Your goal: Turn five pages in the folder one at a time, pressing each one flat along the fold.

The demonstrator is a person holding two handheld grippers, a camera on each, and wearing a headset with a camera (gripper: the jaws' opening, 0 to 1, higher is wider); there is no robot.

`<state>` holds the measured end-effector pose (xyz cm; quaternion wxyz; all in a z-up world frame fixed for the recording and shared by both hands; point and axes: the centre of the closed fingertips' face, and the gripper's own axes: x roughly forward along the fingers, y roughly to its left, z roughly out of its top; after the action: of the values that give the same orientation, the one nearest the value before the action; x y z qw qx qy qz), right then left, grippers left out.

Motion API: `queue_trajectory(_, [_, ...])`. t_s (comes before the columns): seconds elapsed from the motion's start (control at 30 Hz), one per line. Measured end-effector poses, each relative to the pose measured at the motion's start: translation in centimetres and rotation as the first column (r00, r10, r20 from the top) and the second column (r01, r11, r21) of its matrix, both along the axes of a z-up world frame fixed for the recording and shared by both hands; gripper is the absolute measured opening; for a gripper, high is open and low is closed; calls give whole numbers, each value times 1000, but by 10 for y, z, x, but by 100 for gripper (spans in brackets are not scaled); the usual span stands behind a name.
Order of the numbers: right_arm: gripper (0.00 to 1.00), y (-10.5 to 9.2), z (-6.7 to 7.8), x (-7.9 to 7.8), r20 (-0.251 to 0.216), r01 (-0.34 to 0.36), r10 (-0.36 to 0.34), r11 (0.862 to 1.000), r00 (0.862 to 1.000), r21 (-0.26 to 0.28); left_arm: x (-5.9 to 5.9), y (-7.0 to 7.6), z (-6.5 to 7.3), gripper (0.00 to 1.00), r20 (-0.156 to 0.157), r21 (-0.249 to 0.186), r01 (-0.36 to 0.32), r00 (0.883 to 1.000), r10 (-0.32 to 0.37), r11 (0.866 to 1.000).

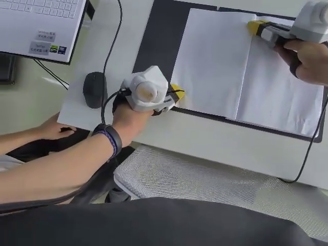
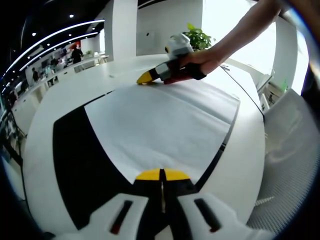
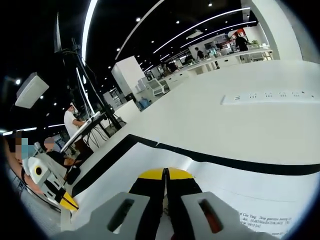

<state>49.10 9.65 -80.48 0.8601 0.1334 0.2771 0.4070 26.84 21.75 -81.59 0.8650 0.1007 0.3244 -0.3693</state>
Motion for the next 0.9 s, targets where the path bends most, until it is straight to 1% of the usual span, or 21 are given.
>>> queue_trajectory(0.07, [0,0,2,3,3,13,-13,1000,1000,0,0,0,0,0,-1,-1,0,1000,0,1000])
queue_trajectory(0.13, [0,0,2,11,7,29,-29,1000,1000,1,0,0,-1,0,-2,1,2,1000,-2,1000])
queue_trajectory(0.23, [0,1,4,12,1,44,-44,999,999,9,0,0,-1,0,-2,3,-1,1000,1,1000])
queue_trajectory(0.37, [0,1,4,8,-4,29,-29,1000,1000,9,-1,0,0,0,-1,2,-3,1000,3,1000])
queue_trajectory(0.47, [0,4,2,-6,-8,-24,24,1000,1000,5,-1,0,0,0,-2,-2,-4,1000,4,1000])
queue_trajectory(0.5, [0,6,3,-14,-7,-36,36,999,999,6,-1,0,0,0,-1,-2,-3,1000,3,1000])
queue_trajectory(0.67, [0,9,4,-39,-7,-103,103,995,995,9,-1,0,0,0,-2,-6,-4,1000,4,1000])
queue_trajectory(0.77, [0,8,4,-45,-10,-119,119,993,993,14,-1,0,1,0,-3,-8,-7,1000,7,1000])
queue_trajectory(0.8, [0,12,6,-62,-10,-139,139,990,990,17,-1,0,1,0,-3,-10,-7,1000,7,1000])
queue_trajectory(0.87, [0,14,6,-76,-10,-171,171,985,985,14,-1,0,0,0,-2,-11,-6,1000,6,1000])
queue_trajectory(0.9, [0,14,6,-80,-9,-179,179,984,984,18,-1,0,0,0,-1,-11,-6,1000,6,1000])
